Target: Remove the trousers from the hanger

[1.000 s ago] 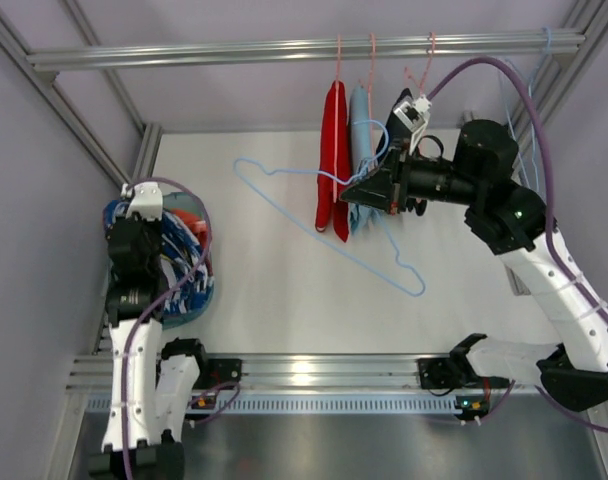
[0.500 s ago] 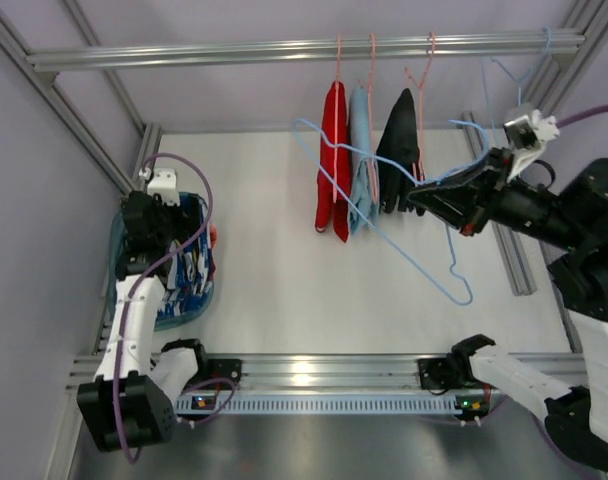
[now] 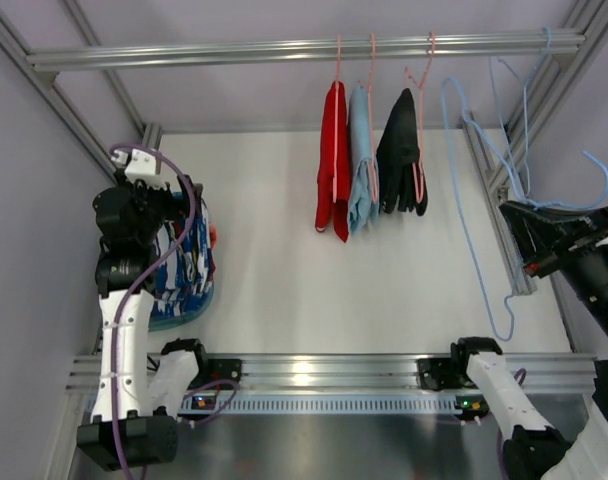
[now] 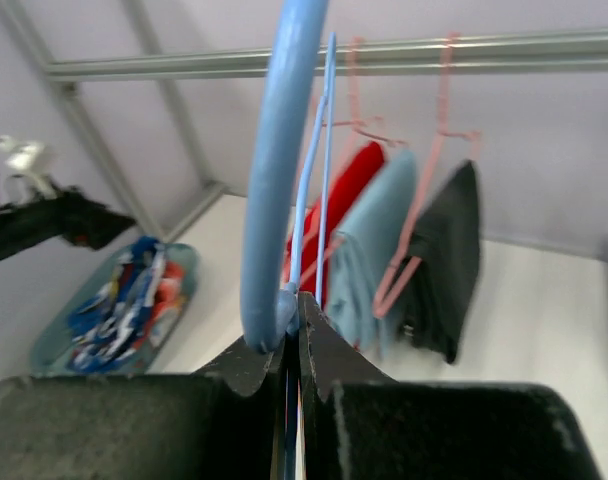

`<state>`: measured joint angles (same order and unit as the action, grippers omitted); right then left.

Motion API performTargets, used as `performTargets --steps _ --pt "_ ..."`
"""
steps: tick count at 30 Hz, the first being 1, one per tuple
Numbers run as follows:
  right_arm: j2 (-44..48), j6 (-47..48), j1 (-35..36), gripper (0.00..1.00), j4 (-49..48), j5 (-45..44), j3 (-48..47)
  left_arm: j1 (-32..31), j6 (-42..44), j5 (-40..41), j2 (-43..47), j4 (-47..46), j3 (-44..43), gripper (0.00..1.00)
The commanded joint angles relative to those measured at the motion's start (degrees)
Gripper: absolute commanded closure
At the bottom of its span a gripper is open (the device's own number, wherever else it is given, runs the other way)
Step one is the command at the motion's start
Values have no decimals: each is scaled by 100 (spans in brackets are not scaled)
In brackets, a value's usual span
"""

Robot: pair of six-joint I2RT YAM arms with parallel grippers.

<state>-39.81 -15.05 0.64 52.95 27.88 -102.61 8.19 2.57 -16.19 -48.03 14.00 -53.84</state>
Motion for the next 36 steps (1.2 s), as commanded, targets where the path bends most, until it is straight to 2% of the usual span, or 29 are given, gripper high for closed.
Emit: performTargets --steps 1,7,11,15,22,24,28,31,36 --pt "-579 572 -389 100 1103 -1072 -461 -1 -431 -289 66 6 -328 2" --pt "-1325 995 -451 100 1560 -1988 -497 -1 -556 -341 118 6 -530 2" --pt "-2108 1320 -451 100 1482 -1848 -681 -1 -573 -359 136 6 -671 2" --pt "-3110 1794 -451 100 1307 -1672 -1566 -1 -608 -333 250 32 -724 2" --pt "-4638 2058 -495 100 928 -1383 -2631 -1 -915 -491 558 33 -768 2" --pt "-4859 2137 -504 100 832 -1259 -2931 -1 -1073 -569 611 33 -707 2" --pt "-5097 2401 -556 100 348 -1355 -2958 -1 -1302 -764 865 24 -470 2" --pt "-5255 2568 -662 100 374 -1329 -3072 -10 -1181 -684 918 41 -425 2" --pt "-5274 2516 -855 100 -223 -1224 -2896 -1 -1109 -605 980 234 -583 2"
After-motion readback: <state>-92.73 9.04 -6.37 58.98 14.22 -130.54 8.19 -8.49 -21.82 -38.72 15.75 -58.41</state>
